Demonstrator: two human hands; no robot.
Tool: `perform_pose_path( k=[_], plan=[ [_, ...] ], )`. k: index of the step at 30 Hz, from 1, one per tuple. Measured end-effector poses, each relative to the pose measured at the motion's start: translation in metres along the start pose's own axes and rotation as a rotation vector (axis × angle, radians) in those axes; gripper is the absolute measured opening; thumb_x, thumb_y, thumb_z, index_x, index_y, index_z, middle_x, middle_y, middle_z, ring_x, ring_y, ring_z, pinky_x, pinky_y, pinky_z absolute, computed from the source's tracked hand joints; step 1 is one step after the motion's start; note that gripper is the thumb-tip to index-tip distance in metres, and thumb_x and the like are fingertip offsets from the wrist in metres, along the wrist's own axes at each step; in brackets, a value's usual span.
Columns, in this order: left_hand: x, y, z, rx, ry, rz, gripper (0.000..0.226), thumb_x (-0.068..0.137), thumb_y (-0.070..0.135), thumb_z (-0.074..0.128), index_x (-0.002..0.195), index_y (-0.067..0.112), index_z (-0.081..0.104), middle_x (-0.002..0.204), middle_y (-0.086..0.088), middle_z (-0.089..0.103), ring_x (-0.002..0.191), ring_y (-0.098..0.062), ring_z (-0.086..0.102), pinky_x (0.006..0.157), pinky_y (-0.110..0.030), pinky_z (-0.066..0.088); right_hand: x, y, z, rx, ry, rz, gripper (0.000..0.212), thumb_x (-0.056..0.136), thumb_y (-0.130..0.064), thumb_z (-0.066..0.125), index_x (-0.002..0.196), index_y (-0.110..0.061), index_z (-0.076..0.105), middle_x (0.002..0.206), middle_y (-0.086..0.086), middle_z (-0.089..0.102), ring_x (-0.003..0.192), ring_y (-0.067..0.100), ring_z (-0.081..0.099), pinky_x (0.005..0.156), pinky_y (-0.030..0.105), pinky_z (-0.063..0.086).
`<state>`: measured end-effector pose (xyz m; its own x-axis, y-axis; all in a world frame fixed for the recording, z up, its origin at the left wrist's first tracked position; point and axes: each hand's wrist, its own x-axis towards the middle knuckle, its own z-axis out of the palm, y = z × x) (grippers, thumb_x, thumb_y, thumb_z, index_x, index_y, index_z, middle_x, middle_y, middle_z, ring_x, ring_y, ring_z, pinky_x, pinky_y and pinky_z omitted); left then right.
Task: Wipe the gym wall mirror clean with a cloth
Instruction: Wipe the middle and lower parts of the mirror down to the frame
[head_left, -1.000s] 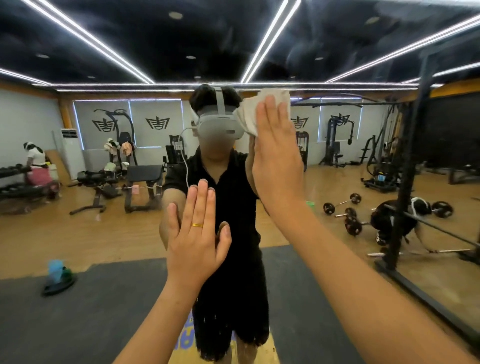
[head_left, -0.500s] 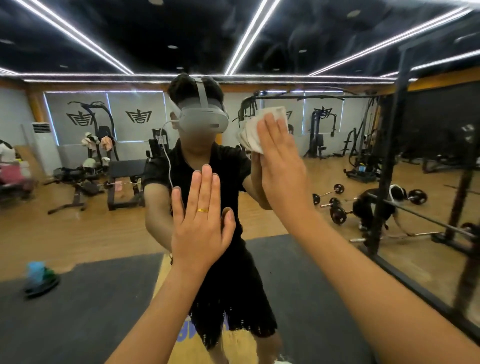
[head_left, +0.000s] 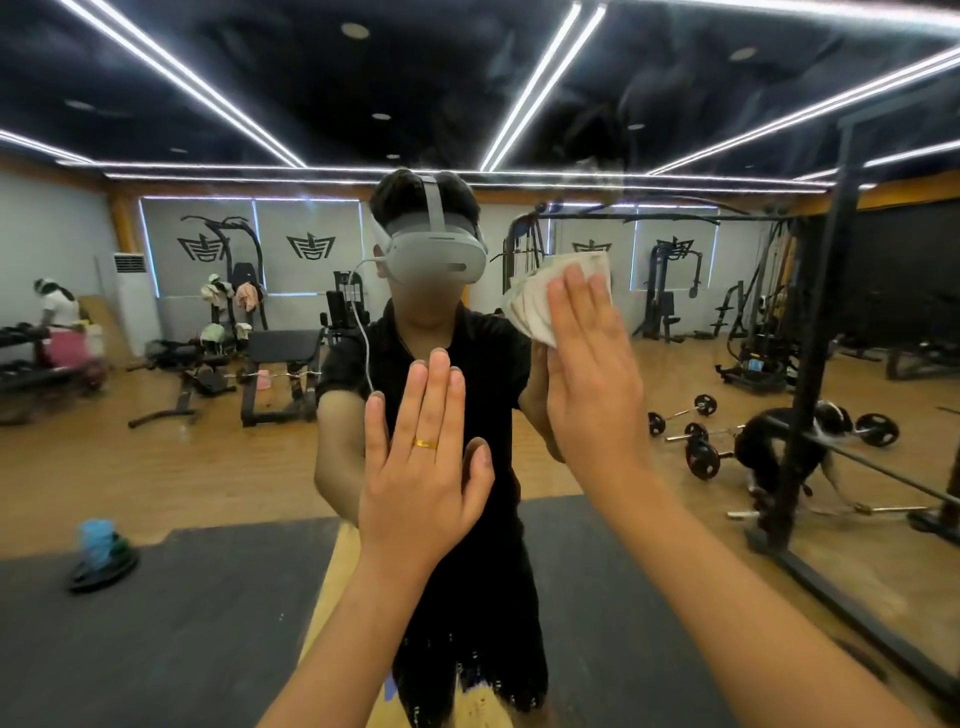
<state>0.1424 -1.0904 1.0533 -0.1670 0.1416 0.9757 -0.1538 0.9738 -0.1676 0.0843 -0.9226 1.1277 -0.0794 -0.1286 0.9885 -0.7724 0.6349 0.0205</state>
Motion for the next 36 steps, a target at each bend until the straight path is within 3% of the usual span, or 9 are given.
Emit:
perform_pose_path(
  k=[4,8,13,18,24,28,31,34,36],
  plan=[
    [-0.002,-0.001,0.002,0.005,-0.003,-0.004,0.068,0.104,0.036,0.042,0.161,0.003,0.028,0.169,-0.016,0.024,0.157,-0.03,0.022,0.127,-0.057,0.016,0.048,0.007,-0.01,0.005,0.006,-0.022,0.053,0.105,-0.011,0.043,0.158,-0.006,0.036,0.166,0.013,0.032,0.156,0.026,0.02,0.121,0.056,0.033],
    [0.0,-0.001,0.004,0.001,0.009,0.004,0.068,0.104,0.037,0.042,0.161,0.003,0.028,0.169,-0.016,0.023,0.158,-0.029,0.021,0.126,-0.058,0.016,0.085,0.001,-0.009,0.061,0.075,0.082,0.056,0.103,-0.014,0.037,0.159,-0.008,0.033,0.167,0.011,0.028,0.156,0.028,0.018,0.122,0.057,0.032],
    [0.0,0.0,0.006,0.0,0.015,0.004,0.067,0.104,0.037,0.043,0.16,0.003,0.03,0.169,-0.015,0.023,0.158,-0.029,0.02,0.127,-0.057,0.015,0.028,-0.01,0.007,-0.009,0.08,0.057,0.06,0.102,0.001,0.053,0.159,-0.006,0.033,0.167,0.012,0.029,0.157,0.028,0.019,0.13,0.041,0.012],
    [0.001,0.003,0.005,-0.01,0.019,0.002,0.066,0.105,0.036,0.043,0.161,0.003,0.029,0.169,-0.015,0.024,0.158,-0.028,0.02,0.127,-0.056,0.014,0.028,0.005,0.001,0.03,0.043,0.023,0.062,0.102,0.002,0.052,0.159,-0.006,0.031,0.168,0.01,0.028,0.158,0.026,0.017,0.129,0.047,0.019],
    [0.002,-0.002,0.001,-0.034,0.012,0.006,0.065,0.105,0.036,0.042,0.159,0.003,0.032,0.169,-0.014,0.026,0.158,-0.028,0.02,0.128,-0.055,0.013,0.036,-0.005,0.002,0.075,0.018,0.084,0.059,0.104,-0.006,0.042,0.161,-0.008,0.025,0.17,0.01,0.022,0.159,0.024,0.01,0.13,0.042,0.008],
    [0.002,-0.005,-0.001,-0.042,0.0,-0.003,0.065,0.104,0.035,0.044,0.159,0.002,0.033,0.169,-0.014,0.025,0.158,-0.027,0.018,0.127,-0.056,0.014,0.02,-0.001,-0.006,0.073,-0.042,0.043,0.057,0.105,-0.01,0.039,0.161,-0.007,0.028,0.169,0.009,0.023,0.159,0.024,0.012,0.128,0.052,0.021],
    [0.0,-0.002,-0.001,-0.037,-0.007,-0.011,0.066,0.104,0.035,0.044,0.159,0.002,0.032,0.17,-0.014,0.023,0.159,-0.027,0.017,0.127,-0.055,0.012,0.006,0.009,-0.009,0.021,-0.08,-0.024,0.059,0.105,-0.005,0.047,0.16,-0.006,0.029,0.169,0.01,0.025,0.159,0.024,0.013,0.126,0.052,0.023],
    [0.001,0.0,0.0,-0.008,-0.018,-0.01,0.067,0.104,0.035,0.042,0.16,0.002,0.029,0.17,-0.015,0.022,0.159,-0.028,0.016,0.127,-0.056,0.012,0.028,0.017,-0.015,-0.005,-0.068,-0.037,0.062,0.103,-0.003,0.053,0.16,-0.007,0.029,0.169,0.01,0.025,0.157,0.02,0.01,0.127,0.05,0.022],
    [0.001,0.0,0.001,0.004,-0.025,-0.01,0.067,0.104,0.035,0.041,0.161,0.002,0.028,0.17,-0.016,0.021,0.159,-0.029,0.016,0.127,-0.058,0.014,0.058,0.018,-0.02,0.015,-0.052,-0.011,0.058,0.105,-0.008,0.046,0.161,-0.008,0.028,0.169,0.011,0.023,0.157,0.021,0.011,0.121,0.057,0.033]
  ],
)
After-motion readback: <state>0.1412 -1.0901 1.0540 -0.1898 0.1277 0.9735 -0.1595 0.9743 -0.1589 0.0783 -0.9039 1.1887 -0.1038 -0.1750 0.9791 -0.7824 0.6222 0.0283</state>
